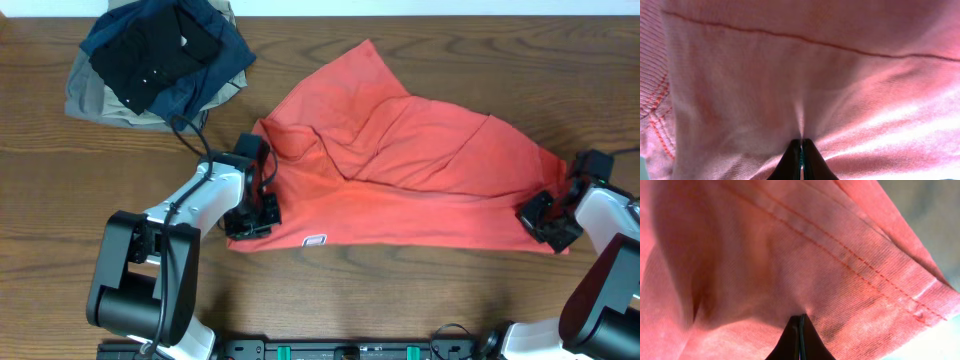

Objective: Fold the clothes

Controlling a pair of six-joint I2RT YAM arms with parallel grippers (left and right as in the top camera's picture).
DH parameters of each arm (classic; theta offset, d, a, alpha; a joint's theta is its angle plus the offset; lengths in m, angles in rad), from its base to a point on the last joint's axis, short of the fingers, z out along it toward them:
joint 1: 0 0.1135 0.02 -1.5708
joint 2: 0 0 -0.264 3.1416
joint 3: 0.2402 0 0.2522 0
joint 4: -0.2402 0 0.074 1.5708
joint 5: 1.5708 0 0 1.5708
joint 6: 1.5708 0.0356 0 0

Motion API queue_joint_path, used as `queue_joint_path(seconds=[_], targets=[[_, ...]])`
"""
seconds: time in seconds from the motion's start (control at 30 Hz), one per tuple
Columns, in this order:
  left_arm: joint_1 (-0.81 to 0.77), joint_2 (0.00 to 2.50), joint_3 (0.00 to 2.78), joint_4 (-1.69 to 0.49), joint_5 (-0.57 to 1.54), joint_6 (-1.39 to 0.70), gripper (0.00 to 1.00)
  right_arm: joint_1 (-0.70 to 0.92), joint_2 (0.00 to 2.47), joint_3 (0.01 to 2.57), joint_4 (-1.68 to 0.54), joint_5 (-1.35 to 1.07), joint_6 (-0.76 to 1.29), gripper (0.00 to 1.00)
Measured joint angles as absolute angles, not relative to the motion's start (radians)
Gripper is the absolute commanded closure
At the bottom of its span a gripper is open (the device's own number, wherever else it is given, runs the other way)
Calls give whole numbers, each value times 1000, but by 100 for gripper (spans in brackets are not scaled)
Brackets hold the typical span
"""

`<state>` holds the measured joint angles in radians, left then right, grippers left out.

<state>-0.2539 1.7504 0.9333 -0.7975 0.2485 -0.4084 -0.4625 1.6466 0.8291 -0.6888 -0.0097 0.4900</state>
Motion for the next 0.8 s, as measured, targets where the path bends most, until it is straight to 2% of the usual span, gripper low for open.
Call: queue_joint_path(seconds=[0.3,0.6,0.8], targets=[[-193,1653,838,-928,234,-431,94,-576,1649,830,-822,-59,494,99],[-170,1140,758,-1092,240,-450,94,-702,1606,796,-973,-34,498,99],[-170,879,757,-1086,253,-453,94,-720,1388,793,-1028,-45,500,99]])
